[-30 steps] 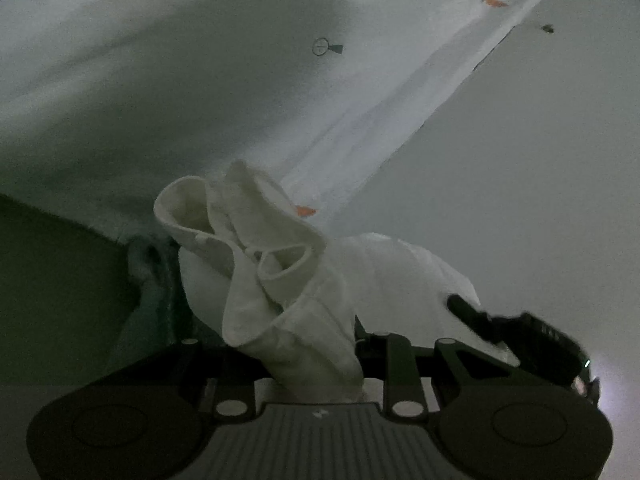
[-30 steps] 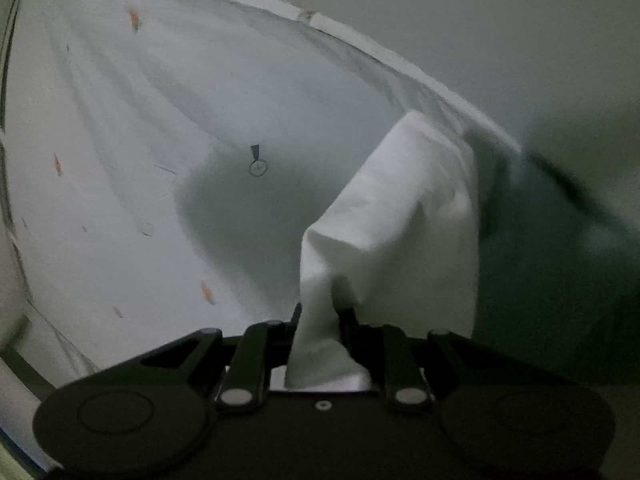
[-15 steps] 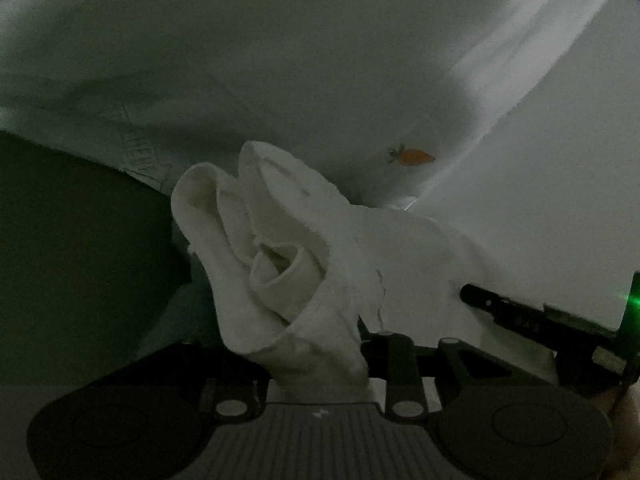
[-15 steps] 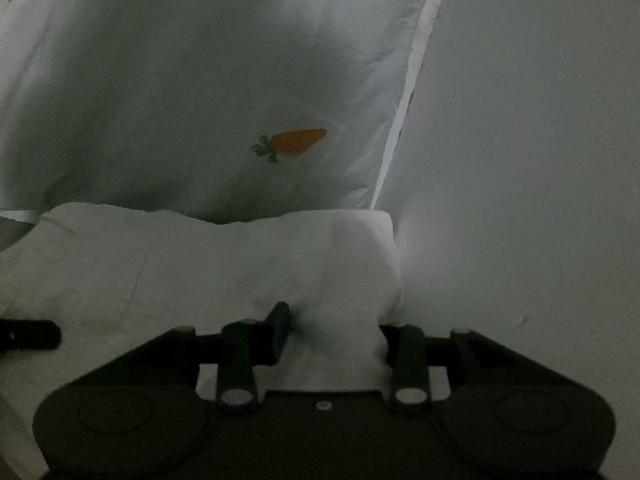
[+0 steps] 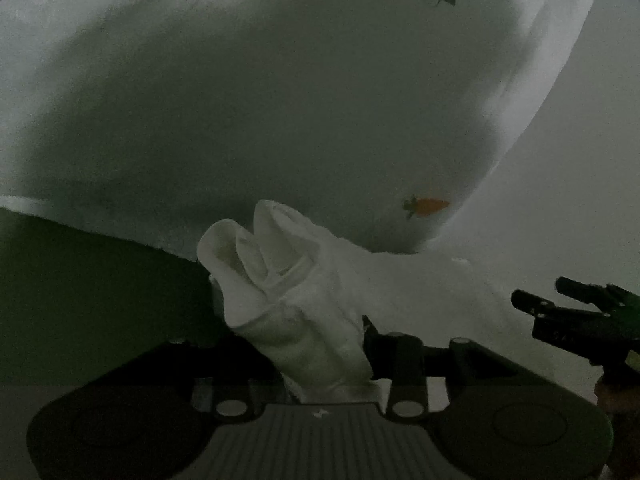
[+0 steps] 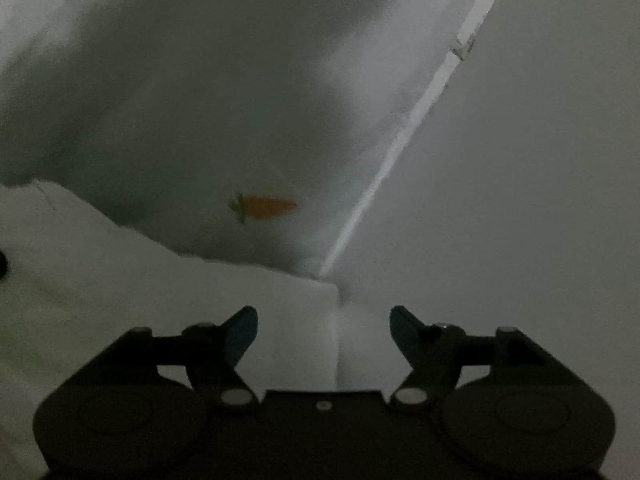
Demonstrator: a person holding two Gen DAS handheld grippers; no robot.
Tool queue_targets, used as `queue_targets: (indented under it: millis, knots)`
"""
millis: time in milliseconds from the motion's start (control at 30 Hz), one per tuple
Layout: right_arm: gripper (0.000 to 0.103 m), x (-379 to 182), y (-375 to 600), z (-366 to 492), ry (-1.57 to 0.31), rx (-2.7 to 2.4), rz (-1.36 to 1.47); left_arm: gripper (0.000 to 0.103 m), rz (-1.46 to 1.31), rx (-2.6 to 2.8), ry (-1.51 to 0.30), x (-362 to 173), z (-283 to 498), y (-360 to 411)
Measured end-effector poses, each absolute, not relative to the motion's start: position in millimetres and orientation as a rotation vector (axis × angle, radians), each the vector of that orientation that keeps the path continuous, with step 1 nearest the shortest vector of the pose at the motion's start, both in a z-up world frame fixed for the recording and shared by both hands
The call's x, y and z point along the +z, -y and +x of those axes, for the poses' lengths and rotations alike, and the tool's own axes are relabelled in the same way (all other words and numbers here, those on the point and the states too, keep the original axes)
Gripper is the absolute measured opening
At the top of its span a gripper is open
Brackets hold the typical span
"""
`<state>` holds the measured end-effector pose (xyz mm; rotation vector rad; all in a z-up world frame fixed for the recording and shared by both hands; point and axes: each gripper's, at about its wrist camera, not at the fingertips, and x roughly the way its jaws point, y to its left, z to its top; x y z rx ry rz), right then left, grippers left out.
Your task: Fold clothes
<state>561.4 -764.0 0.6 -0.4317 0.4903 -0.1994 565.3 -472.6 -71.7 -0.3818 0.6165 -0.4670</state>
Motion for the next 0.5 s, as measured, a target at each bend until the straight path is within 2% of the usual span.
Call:
queue_targets:
  millis: [100, 133, 167, 333, 467, 500]
  knots:
    - [0.044, -11.7, 764.4, 575.9, -0.522, -0.127, -0.356, 0.044, -0.380, -0.441, -0.572, -66.4, 561.5, 474.7]
    - [0.042, -17.7, 764.3, 577.4, -0.538, -0.114, -0.342, 0.051, -0.389, -0.428, -0.556, -65.4, 559.8, 475.5]
    - [0.042, -31.2, 765.7, 584.7, -0.574, -0.115, -0.321, 0.059, -0.384, -0.405, -0.549, -66.7, 560.6, 476.8]
    - [0.046, -78.9, 761.3, 604.4, -0.667, -0.185, -0.359, 0.072, -0.265, -0.336, -0.601, -88.4, 570.0, 477.7]
    - [0.048, -76.5, 761.1, 606.1, -0.685, -0.198, -0.323, 0.072, -0.276, -0.317, -0.718, -115.5, 583.9, 478.1]
    - [0.051, -75.9, 761.0, 606.6, -0.690, -0.201, -0.314, 0.072, -0.294, -0.310, -0.732, -119.1, 586.2, 477.6]
